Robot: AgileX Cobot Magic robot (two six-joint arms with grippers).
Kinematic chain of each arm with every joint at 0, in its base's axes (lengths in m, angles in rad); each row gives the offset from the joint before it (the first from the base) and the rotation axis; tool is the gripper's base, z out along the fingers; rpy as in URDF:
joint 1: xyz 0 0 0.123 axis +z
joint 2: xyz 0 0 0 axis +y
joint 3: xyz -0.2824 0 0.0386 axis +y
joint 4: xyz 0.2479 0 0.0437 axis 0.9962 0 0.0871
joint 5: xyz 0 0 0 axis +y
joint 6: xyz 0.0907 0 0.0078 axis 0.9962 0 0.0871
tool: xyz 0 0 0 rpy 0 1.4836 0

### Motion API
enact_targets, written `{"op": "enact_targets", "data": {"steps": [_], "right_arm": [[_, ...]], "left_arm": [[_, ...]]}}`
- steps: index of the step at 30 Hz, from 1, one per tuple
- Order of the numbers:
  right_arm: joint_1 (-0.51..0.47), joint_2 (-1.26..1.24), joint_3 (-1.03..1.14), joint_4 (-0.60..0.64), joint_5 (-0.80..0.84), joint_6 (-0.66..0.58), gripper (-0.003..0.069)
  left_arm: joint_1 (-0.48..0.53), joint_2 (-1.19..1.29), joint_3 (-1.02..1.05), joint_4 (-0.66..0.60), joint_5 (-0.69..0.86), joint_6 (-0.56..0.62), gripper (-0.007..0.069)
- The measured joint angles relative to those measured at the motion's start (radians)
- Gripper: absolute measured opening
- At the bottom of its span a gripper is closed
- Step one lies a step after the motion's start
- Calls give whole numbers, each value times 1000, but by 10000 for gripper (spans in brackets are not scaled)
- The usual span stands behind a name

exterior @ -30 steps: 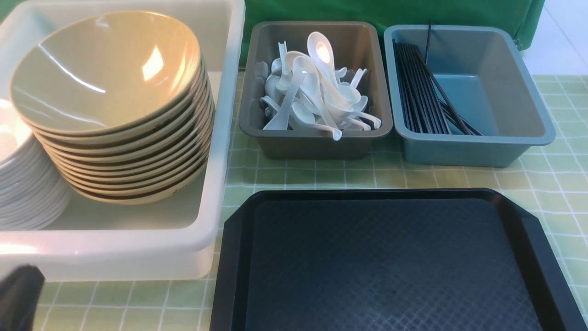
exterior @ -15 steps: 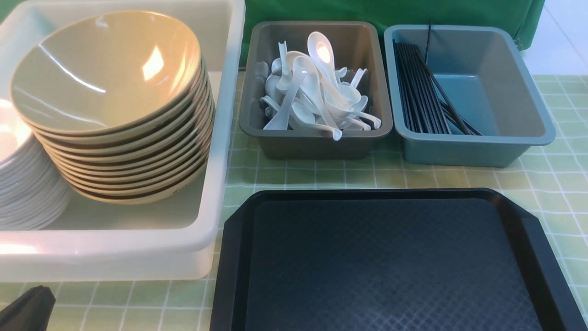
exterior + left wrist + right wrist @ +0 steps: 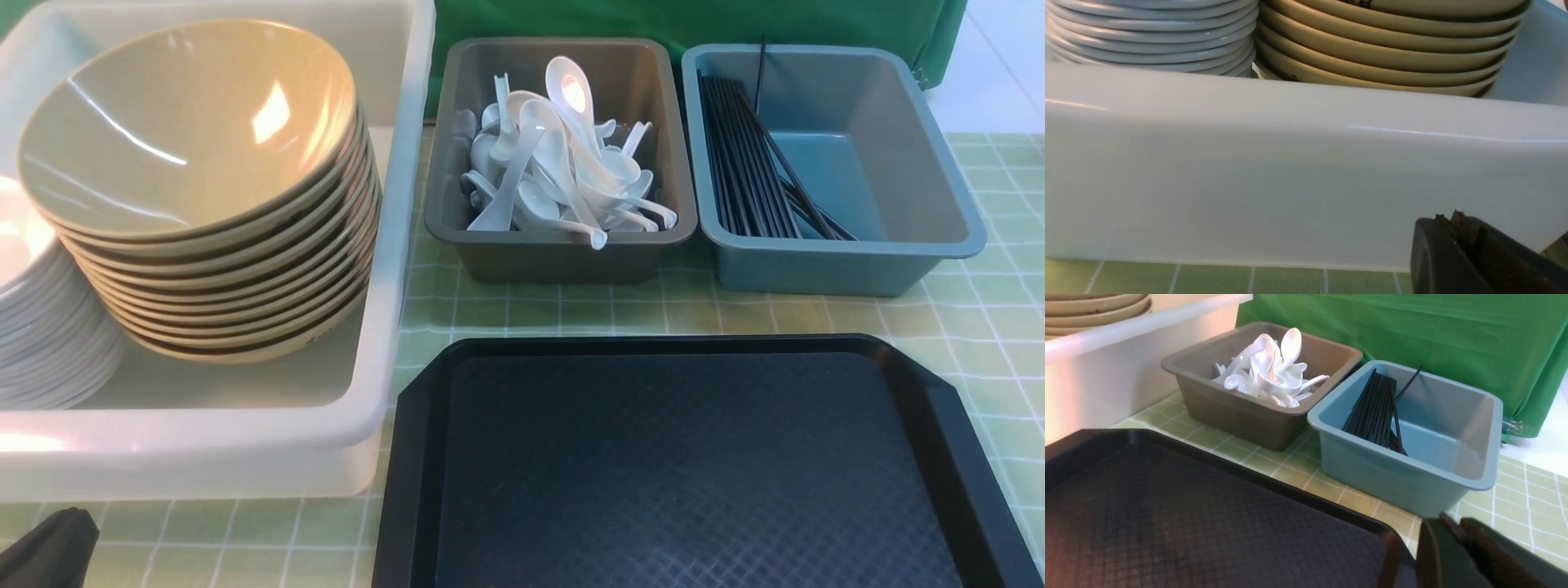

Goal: On green table put chopsticks spoon bowls plates into blue grey white boxes.

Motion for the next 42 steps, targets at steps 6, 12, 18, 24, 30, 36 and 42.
{"op": "enact_targets", "data": {"steps": [6,12,18,24,30,36,42], "right_arm": [[-259,0,27,0,1,1,76],[-519,0,56,62,4,-1,82],[-595,0,135,352,-10,-261,89],[-595,0,260,376,-75,-339,90],[-595,0,318,369,-178,-348,94],[-595,0,320,370,-190,-348,101],[-595,0,320,370,-191,-348,102]], "left_arm": [[0,0,0,0,0,0,-1],[0,0,0,0,0,0,-1],[0,0,0,0,0,0,-1],[0,0,0,0,0,0,-1],[0,0,0,-1,-1,0,-1],[0,0,0,-1,-1,0,-1],[0,0,0,-1,-1,0,-1]]}}
